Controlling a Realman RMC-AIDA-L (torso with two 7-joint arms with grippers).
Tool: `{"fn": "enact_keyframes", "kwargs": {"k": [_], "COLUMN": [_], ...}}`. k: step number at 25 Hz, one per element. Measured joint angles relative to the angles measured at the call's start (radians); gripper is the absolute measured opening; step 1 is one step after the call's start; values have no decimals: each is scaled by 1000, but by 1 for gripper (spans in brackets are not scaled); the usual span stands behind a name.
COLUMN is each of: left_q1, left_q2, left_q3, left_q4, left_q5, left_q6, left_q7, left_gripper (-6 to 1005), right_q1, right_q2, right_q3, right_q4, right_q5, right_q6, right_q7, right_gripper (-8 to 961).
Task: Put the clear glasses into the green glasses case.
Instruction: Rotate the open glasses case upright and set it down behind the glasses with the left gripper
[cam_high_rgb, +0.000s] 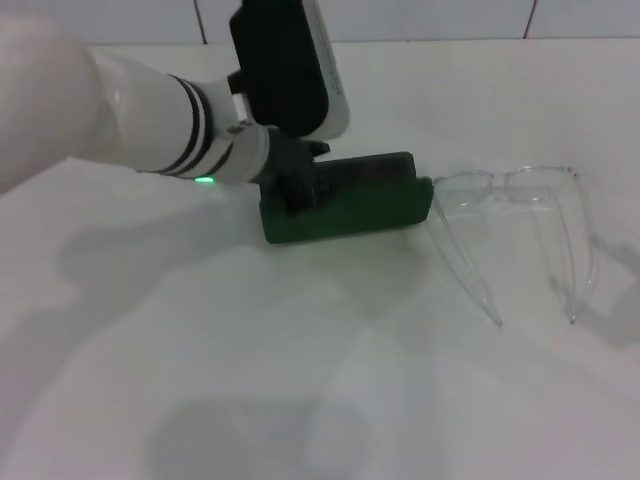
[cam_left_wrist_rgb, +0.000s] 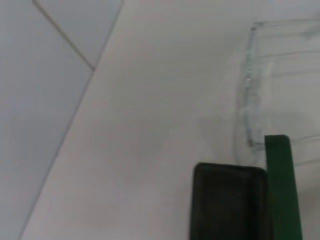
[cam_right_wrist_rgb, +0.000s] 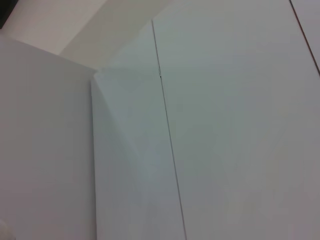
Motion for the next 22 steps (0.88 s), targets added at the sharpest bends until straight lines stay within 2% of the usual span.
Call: {"fn": "enact_keyframes", "kwargs": {"k": [11, 22], "left_q1": [7, 23], "left_q2": [-2, -2], "left_q3": [50, 56], "left_q4": [89, 90], "left_q5": [-2, -58], "left_q6": [168, 216], "left_q7": [-55, -69], "left_gripper": [394, 395], "right_q1": [5, 4], "right_q2": [0, 0], "right_q3": [1, 0], "right_q4": [0, 0], "right_q5": [0, 0], "right_q6": [5, 5], "right_q7": [0, 0], "right_gripper": [779, 780]}}
